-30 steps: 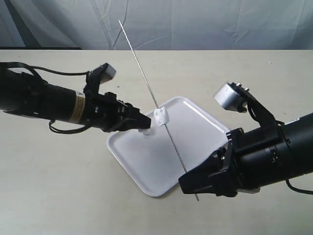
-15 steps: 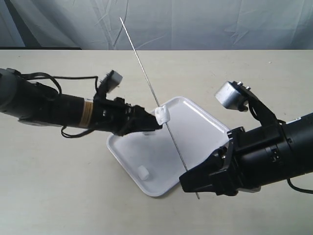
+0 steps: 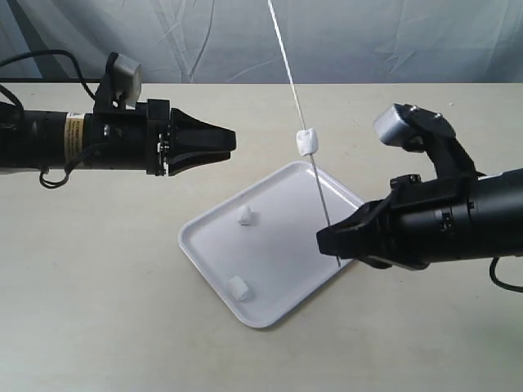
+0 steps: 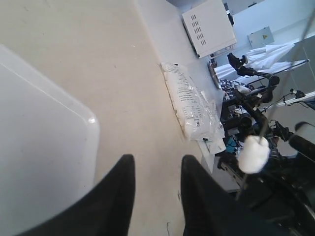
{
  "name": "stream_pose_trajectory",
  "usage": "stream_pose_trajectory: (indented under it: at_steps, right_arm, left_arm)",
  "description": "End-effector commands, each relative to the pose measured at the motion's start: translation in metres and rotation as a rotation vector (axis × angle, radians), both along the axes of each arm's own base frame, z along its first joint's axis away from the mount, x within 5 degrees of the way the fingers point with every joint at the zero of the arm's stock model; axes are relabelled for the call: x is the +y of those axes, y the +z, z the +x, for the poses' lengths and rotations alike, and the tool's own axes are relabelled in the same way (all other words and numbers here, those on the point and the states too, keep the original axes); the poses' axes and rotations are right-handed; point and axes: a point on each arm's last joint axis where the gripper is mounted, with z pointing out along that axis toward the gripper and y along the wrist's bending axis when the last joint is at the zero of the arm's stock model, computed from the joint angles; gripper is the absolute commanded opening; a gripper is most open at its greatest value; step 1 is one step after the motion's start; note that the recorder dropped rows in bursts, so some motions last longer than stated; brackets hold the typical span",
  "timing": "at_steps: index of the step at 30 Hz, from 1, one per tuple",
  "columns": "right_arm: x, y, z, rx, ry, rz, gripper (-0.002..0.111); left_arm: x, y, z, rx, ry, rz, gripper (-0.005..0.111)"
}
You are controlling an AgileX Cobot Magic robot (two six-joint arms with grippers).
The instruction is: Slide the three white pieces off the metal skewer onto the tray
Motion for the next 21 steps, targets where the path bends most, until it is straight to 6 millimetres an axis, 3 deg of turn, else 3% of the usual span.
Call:
stream_pose_trajectory:
  at_steps: [1,7,21]
  right_arm:
    - [0.003,-0.003,0.012,0.015,-0.045,-0.005,-0.001]
    - [0.008,-0.009,0.015,0.065,-0.021,0.004,-0.001]
    - [0.009,-0.008,0.012,0.076,0.018,0.02,-0.001]
  left_arm:
    - [-0.007,0.015,-0.007,-0.01,-0.022,-0.027,0.032]
    - [-0.034,0.02,-0.021,-0.038,-0.097,-0.047,0.032]
    - [-0.039,0.023,-0.018,-0.043,-0.053,-0.099,0.032]
